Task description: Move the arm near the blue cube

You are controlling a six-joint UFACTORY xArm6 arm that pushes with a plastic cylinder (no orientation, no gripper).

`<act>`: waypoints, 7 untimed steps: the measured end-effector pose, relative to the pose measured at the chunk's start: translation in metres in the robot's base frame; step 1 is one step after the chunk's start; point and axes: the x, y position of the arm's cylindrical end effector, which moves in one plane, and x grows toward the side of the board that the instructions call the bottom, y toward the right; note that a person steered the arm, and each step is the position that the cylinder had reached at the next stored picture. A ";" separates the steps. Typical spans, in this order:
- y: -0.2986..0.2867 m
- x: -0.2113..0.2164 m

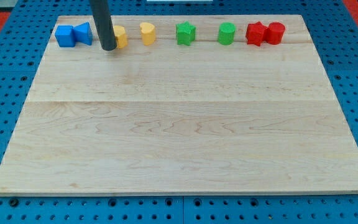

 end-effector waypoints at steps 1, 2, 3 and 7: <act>0.000 -0.011; 0.000 -0.025; -0.005 0.013; -0.140 0.025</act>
